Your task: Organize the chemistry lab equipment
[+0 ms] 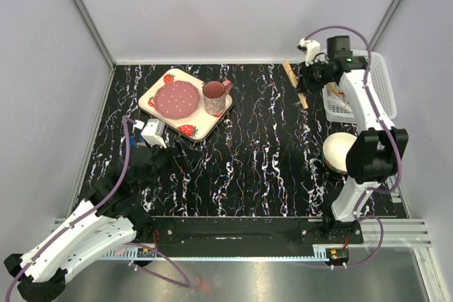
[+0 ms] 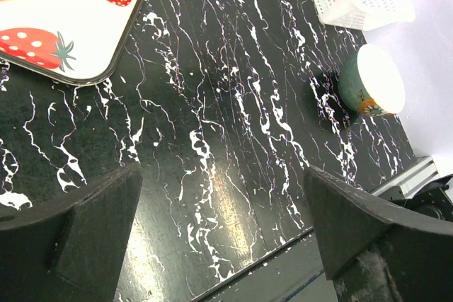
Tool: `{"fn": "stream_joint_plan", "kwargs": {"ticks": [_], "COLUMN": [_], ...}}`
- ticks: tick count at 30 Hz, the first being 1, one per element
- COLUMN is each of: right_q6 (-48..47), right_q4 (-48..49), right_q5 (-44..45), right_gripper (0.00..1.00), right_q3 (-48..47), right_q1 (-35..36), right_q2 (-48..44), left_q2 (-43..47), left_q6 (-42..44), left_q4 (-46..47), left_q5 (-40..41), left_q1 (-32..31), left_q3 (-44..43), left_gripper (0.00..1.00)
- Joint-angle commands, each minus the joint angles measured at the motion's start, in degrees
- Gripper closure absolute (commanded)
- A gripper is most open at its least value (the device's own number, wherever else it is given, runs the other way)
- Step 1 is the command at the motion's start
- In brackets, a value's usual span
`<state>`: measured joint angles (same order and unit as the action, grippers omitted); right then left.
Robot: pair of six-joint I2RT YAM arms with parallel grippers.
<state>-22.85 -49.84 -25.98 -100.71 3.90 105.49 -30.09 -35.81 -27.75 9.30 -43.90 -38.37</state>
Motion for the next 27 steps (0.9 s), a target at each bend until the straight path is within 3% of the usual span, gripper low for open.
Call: {"fn": "stream_joint_plan", "kwargs": {"ticks": [1,6,13,27], "right_q6": [1.8,1.6,-0.2,-3.6], "right_q4": [0.8,0.7,0.6,-2.2], "right_q5": [-5.5,-6.9,-5.0,0.0], "right_gripper": [0.88,0.87,0.85,0.83], "right_q3": [-2.0,-4.2,-7.9,-15.1], "right_q1": [-6.3,-16.4,-24.5,-25.5], "right_q2": [-4.6,-4.8,1.7,13.7], "left_q2": [0.3,-0.1,-0.9,-0.9], "left_q6": [0.4,0.3,0.0,-0.3], "left_q4": [1.1,1.1,1.6,1.3], "left_q5": [0.5,0.4,0.0,0.1], "left_q1": [0.2,0.2,0.2,0.3], "left_q3": [-2.5,-2.8,-2.9,-2.9], "left_gripper": [0.01,0.01,0.01,0.01]}}
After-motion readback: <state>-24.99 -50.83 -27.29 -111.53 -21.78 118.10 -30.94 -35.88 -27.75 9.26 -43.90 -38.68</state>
